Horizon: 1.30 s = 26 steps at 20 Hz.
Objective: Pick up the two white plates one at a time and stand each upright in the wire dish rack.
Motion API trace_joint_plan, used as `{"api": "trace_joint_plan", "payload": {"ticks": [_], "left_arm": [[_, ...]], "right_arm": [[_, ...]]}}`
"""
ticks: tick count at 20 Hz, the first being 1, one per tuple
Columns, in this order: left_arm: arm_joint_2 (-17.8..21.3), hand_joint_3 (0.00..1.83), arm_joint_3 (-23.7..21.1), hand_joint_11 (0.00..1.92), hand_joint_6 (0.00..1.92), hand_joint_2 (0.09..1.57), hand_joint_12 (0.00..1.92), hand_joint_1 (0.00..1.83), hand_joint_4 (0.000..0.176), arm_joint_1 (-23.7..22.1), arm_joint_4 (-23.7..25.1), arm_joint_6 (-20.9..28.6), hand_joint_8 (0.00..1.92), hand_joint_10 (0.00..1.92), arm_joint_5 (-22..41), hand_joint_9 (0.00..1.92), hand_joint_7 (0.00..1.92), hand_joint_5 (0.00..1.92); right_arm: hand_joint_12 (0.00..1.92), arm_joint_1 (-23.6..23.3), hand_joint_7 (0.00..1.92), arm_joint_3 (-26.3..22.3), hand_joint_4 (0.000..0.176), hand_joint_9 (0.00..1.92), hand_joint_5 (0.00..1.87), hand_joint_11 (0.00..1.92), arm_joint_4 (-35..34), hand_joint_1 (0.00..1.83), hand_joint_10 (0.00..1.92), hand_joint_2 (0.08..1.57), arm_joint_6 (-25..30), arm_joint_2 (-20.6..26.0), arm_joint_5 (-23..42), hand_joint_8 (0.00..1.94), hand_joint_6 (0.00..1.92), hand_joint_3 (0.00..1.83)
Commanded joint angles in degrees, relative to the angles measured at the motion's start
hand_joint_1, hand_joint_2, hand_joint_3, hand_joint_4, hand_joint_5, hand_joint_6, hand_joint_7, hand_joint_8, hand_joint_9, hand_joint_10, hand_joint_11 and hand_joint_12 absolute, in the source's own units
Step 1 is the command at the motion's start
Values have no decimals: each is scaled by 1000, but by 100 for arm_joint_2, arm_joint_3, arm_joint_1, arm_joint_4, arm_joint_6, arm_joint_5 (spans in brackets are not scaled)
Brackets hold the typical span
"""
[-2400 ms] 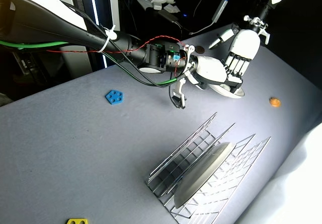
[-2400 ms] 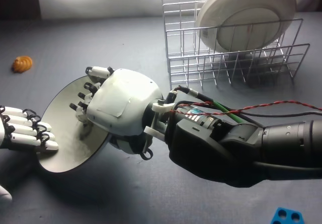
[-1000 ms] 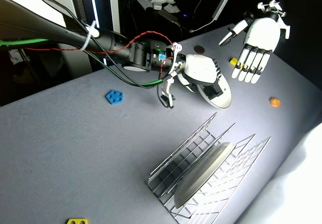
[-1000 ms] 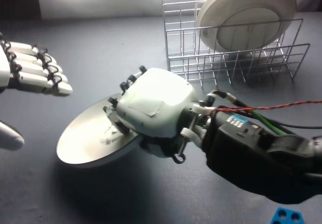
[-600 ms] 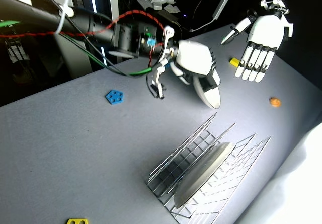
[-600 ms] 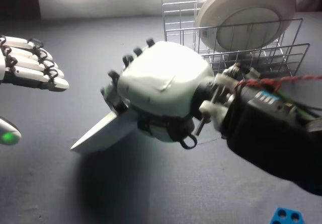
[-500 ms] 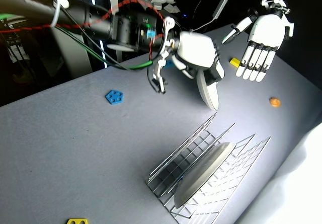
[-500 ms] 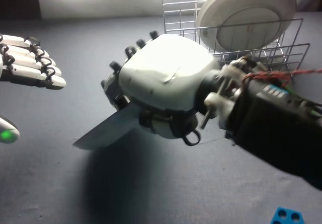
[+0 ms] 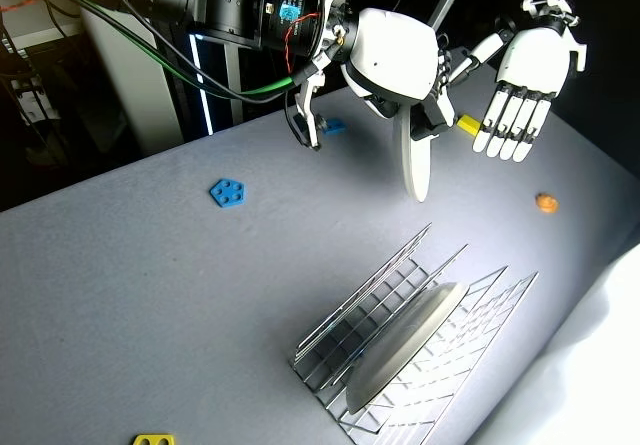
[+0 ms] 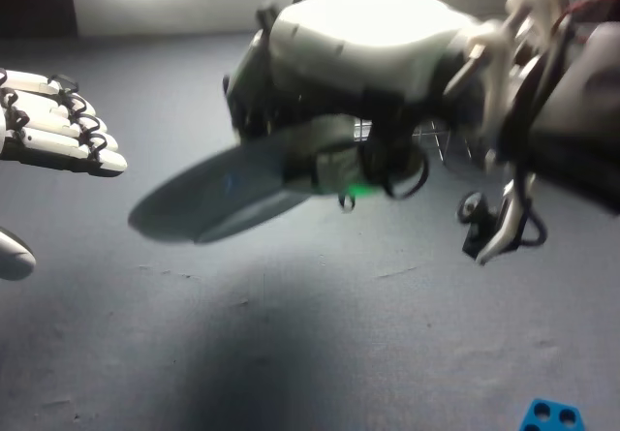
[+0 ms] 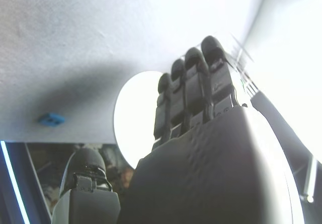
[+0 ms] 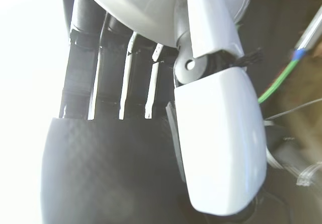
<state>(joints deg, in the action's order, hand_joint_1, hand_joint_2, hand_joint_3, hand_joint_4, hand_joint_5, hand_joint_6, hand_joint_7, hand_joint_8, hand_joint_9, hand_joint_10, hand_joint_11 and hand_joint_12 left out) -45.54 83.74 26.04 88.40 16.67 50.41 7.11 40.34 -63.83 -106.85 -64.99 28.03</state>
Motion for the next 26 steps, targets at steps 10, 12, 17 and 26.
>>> {"api": "trace_joint_plan", "payload": {"ticks": [10, 12, 17, 26], "left_arm": [[61, 0, 6, 0, 2, 1062, 352, 0, 0, 138, -352, 22, 1, 3, 70, 162, 177, 170], [73, 0, 4, 0, 3, 1062, 381, 0, 0, 164, -352, 22, 4, 5, 68, 175, 191, 179], [80, 1, -2, 0, 0, 1071, 340, 0, 0, 181, -352, 22, 1, 0, 67, 151, 183, 162], [107, 0, 6, 0, 3, 1065, 369, 0, 0, 253, -354, 22, 4, 5, 67, 179, 205, 196]], "right_arm": [[1346, -1000, 989, 39, 0, 900, 933, 698, -1377, 1372, 1172, 1114, -229, 241, -16, 954, 1081, 0], [1348, -1082, 975, 146, 0, 886, 920, 685, -1722, 1370, 1190, 1120, -232, 252, -16, 973, 1104, 1], [1376, -1133, 991, 412, 0, 874, 909, 669, -2189, 1370, 1209, 1122, -242, 373, 34, 961, 1103, 0], [1392, -1182, 1003, 607, 0, 880, 936, 638, -2924, 1373, 1200, 1113, -378, 594, 250, 955, 1053, 1]]}}
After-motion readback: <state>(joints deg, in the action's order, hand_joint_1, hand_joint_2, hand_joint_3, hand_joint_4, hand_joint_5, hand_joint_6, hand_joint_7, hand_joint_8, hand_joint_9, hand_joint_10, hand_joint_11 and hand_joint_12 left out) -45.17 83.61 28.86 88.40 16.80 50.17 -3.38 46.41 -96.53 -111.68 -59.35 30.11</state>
